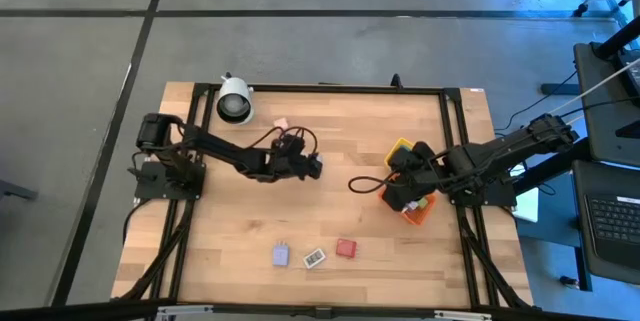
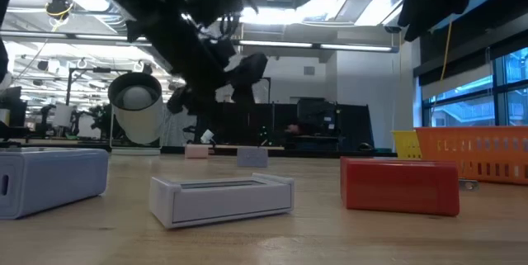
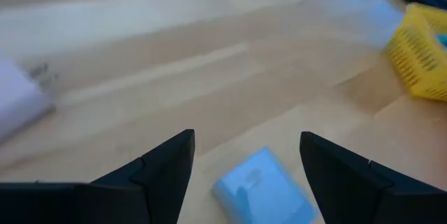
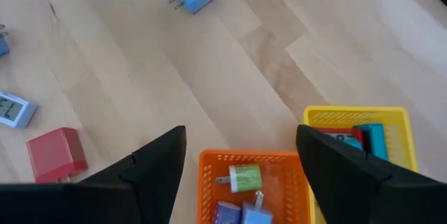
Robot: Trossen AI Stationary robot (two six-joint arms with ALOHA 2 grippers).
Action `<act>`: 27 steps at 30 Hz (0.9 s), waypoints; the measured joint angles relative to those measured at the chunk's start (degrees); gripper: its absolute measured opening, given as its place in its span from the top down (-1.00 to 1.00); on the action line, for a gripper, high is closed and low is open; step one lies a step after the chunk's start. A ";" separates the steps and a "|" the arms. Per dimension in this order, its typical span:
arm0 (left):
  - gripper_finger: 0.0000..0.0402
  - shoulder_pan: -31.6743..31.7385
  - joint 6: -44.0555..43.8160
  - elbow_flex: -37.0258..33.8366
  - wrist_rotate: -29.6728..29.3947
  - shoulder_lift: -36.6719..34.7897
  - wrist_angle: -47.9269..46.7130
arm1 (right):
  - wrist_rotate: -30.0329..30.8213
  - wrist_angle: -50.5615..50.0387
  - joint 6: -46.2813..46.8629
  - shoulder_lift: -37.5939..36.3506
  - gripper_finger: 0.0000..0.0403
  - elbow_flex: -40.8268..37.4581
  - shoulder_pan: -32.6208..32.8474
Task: Pick & Place Office items
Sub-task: Put the top light blue charger adapter into the orange basket
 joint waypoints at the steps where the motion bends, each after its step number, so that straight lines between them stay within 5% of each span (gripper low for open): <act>1: -0.27 0.04 -1.51 0.00 0.36 0.62 -0.29 | 0.00 0.00 -0.16 0.00 -0.36 0.00 -0.15; 6: -0.27 0.04 -4.91 0.00 1.73 3.14 -0.09 | -0.03 0.01 -0.67 -0.01 -0.36 0.00 -0.96; 13: -0.28 1.16 -6.74 0.02 10.75 4.01 -1.05 | -0.04 0.00 -1.51 0.00 -0.36 0.00 -1.03; 27: -0.27 4.80 0.40 0.19 11.92 3.81 -5.30 | -0.04 0.00 -3.02 0.00 -0.36 0.00 -1.03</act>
